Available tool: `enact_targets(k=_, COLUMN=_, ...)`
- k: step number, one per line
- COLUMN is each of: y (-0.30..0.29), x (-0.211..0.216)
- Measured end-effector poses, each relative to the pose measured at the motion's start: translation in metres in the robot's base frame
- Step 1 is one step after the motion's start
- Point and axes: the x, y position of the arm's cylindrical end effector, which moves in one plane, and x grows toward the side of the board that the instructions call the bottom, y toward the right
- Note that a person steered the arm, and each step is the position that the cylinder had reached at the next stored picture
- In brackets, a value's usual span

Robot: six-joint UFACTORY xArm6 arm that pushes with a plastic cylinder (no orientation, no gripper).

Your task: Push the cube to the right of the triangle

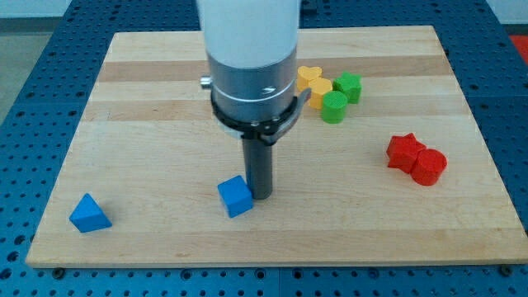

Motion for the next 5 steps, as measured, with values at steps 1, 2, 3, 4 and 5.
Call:
enact_targets(k=1, y=-0.007, x=0.014)
enact_targets(k=2, y=-0.015, x=0.026)
enact_targets(k=3, y=-0.035, x=0.031)
enact_targets(k=4, y=-0.066, x=0.031)
enact_targets(k=5, y=-0.096, x=0.031)
